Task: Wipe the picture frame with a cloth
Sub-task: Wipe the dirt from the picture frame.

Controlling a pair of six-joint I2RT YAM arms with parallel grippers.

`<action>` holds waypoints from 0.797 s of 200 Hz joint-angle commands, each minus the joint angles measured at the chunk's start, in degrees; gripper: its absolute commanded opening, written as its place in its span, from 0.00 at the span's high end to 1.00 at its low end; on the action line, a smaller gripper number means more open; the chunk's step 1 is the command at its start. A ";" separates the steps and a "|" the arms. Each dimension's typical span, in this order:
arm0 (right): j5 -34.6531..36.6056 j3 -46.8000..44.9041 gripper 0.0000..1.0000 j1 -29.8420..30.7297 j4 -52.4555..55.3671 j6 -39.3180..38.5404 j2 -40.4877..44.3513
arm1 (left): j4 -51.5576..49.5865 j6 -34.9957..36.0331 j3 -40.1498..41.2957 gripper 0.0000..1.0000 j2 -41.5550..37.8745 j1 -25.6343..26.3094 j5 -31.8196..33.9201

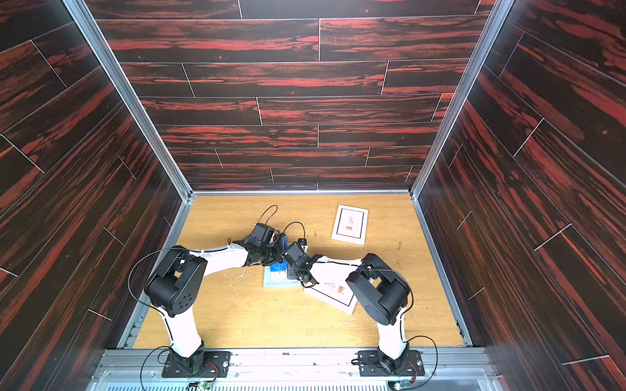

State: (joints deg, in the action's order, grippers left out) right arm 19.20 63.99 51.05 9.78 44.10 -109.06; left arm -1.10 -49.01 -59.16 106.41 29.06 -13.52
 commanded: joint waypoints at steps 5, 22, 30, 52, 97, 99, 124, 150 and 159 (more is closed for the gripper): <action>0.54 -0.09 1.00 -0.12 3.37 0.03 -0.50 | -2.17 -2.25 5.28 1.00 -3.30 1.95 -2.25; 0.51 -0.18 1.00 -0.14 3.44 0.11 -0.37 | -1.22 -2.69 4.56 1.00 -1.77 1.64 -2.70; 0.75 -0.11 1.00 -0.23 3.74 -0.07 -0.31 | -1.53 -2.24 2.87 1.00 -0.44 0.97 -3.00; 1.34 -0.22 1.00 -0.17 4.23 -0.07 0.27 | -2.04 -0.60 -2.84 1.00 3.59 -2.32 -2.73; 1.66 -0.35 1.00 -0.24 4.48 0.30 0.46 | -6.25 -0.42 -2.28 1.00 2.75 -1.24 -2.16; 1.66 -0.35 1.00 -0.25 4.46 0.34 0.43 | -6.07 -0.57 -1.60 1.00 2.49 -1.03 -2.24; 1.52 -0.44 1.00 -0.25 4.46 0.52 0.27 | -5.13 -2.65 5.75 1.00 -2.15 1.16 -1.54; 1.53 -0.61 1.00 -0.33 4.28 0.22 0.30 | -6.22 -1.60 5.14 1.00 -1.55 -0.09 -0.58; 1.54 -0.62 1.00 -0.25 4.30 -0.02 0.30 | -5.21 -1.61 3.23 1.00 0.61 -1.68 -2.41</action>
State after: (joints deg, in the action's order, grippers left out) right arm 19.31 63.99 51.05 9.85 44.14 -109.06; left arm -0.84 -51.00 -54.89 103.46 29.98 -15.97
